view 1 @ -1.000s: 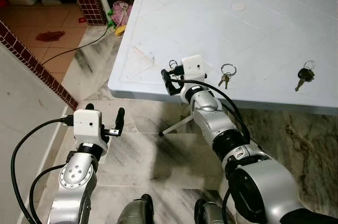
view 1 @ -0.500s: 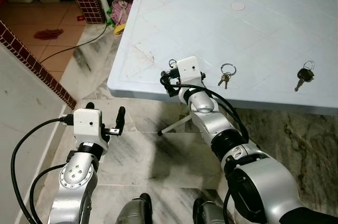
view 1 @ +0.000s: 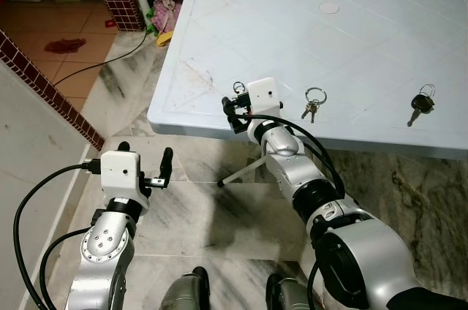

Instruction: Hang keys on a hook

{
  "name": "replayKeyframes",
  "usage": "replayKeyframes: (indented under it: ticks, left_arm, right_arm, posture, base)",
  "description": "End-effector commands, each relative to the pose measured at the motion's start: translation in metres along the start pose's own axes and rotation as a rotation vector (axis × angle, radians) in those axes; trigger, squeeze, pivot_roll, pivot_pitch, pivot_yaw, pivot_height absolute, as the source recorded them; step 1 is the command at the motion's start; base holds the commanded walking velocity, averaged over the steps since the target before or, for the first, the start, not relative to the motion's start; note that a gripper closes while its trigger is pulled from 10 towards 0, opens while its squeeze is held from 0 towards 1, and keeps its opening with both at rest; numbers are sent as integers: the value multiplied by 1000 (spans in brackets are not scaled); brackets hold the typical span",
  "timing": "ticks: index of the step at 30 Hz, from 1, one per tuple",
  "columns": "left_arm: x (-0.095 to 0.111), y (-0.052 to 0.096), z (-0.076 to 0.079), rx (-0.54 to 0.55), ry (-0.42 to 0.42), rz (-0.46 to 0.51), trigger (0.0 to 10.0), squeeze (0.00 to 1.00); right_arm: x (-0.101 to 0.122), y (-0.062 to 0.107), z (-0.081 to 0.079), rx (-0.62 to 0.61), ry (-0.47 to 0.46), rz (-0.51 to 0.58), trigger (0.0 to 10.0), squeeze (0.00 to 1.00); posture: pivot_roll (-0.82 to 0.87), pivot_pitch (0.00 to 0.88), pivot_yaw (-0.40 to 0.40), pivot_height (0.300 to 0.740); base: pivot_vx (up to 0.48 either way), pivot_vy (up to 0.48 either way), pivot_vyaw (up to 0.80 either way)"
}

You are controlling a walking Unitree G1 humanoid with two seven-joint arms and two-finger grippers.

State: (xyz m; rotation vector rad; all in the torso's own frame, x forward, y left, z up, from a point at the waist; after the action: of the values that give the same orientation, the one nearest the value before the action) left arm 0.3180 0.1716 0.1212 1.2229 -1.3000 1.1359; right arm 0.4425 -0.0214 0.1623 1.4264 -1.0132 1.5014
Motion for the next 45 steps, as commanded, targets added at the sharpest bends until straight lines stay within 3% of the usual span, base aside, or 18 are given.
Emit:
replayKeyframes:
  ticks: [1, 22, 45]
  left_arm:
    - [-3, 4, 0, 4, -8, -13, 10000, 0]
    - [-5, 5, 4, -8, -8, -18, 10000, 0]
    - [-5, 5, 2, -2, -5, -19, 10000, 0]
  right_arm:
    - [-16, 4, 0, -5, -36, -54, 0, 0]
    - [-7, -2, -21, 86, -50, -56, 0, 0]
    - [-27, 3, -4, 14, -39, -135, 0, 0]
  posture:
    - [148, 276, 33, 740]
    - [158, 275, 30, 740]
    - [159, 277, 31, 740]
  base:
    - [0, 0, 0]
    - [0, 0, 0]
    - [0, 0, 0]
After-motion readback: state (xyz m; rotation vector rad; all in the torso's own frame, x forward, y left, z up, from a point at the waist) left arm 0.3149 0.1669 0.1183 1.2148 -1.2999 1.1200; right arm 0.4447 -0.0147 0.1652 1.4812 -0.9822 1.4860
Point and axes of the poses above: a point about 5 cm out from each wrist's last joint towards the gripper, its own y axis pointing back from the gripper into the wrist, its own x axis along the axis of the wrist's last joint, z = x × y, the point moved 6 cm from there along -y, pointing out of the wrist towards the gripper, and after that the axes turned 2 degrees about -y, right-handed, at the moved point
